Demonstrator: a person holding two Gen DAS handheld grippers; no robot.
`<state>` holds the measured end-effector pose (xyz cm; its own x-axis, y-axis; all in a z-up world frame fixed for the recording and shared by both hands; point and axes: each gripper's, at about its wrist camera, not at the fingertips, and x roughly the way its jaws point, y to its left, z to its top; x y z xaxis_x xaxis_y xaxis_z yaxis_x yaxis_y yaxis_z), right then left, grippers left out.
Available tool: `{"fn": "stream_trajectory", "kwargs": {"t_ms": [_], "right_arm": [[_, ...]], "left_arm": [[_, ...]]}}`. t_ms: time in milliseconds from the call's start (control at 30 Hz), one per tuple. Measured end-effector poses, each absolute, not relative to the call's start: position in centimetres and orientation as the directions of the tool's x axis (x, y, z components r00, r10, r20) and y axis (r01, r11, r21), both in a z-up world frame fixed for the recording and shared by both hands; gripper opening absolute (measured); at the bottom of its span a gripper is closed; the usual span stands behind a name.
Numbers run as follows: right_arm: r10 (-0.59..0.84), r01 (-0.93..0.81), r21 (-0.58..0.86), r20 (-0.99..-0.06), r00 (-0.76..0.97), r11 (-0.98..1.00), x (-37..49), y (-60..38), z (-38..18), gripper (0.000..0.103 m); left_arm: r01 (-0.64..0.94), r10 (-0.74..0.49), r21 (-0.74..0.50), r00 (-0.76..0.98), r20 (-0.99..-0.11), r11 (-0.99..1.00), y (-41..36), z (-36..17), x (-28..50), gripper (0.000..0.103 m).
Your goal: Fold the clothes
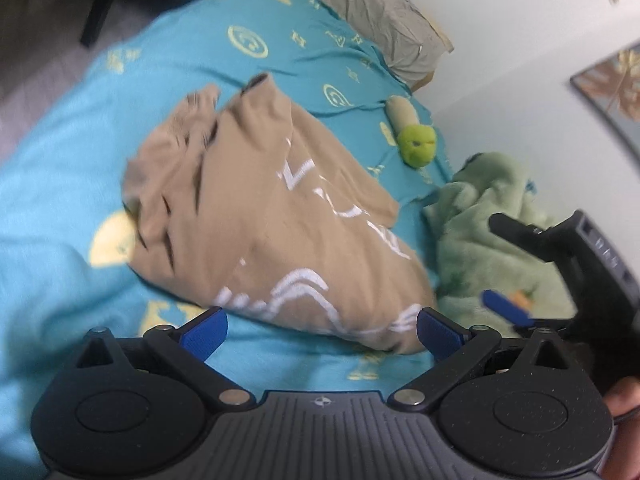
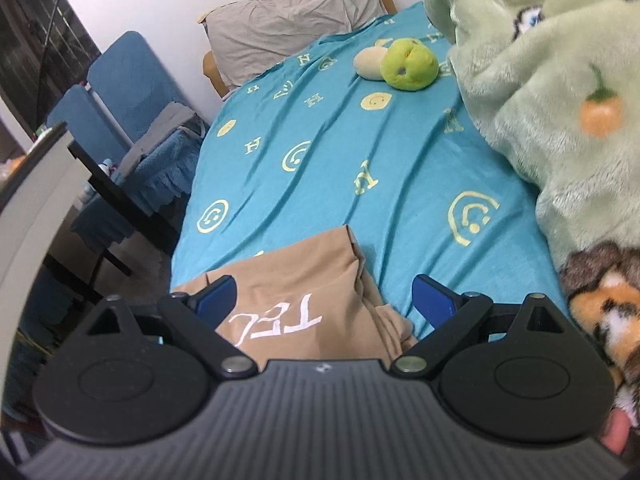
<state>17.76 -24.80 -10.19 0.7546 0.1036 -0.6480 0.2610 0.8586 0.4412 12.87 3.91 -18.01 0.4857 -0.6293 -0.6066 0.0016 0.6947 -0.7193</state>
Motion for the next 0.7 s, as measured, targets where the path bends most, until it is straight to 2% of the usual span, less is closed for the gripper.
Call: {"fn": "stream_trajectory", "kwargs": {"t_ms": [100,267,467,567,700], "right_arm": [[0.130,0.260,0.475,-0.642,0.756,0.841,17.8,-25.1,-10.4,0.096],[0.157,0.263,0.513,-0.638,0.754,0.817,17.9,-25.4,-10.7,0.096],[0.153,0.274,0.524,-0.632,0.759,0.807,17.6,-25.7,-10.8,0.096],[0.147,0.279,0.526,-0.630,0.763,0.803,17.5,-25.8,-10.7,0.096],[0.151,0.278,0.527,-0.631,0.761,0.803,17.6,-25.9,-10.8,0.096]], "left_arm": [[-0.051,-0.666,-0.768,0.462,-0.585,0.639,4.2,-19.5,13.4,0.099],[-0.116,-0.691,-0.864,0.552,-0.466,0.490,6.0,-21.4,14.8,0.094],[0.061,-0.722,-0.929,0.649,-0.241,0.364,7.0,-19.4,14.0,0.095],[0.016,-0.715,-0.928,0.643,-0.275,0.372,7.2,-20.1,14.2,0.096],[-0.093,-0.705,-0.923,0.617,-0.349,0.374,7.5,-22.0,14.6,0.092]]}}
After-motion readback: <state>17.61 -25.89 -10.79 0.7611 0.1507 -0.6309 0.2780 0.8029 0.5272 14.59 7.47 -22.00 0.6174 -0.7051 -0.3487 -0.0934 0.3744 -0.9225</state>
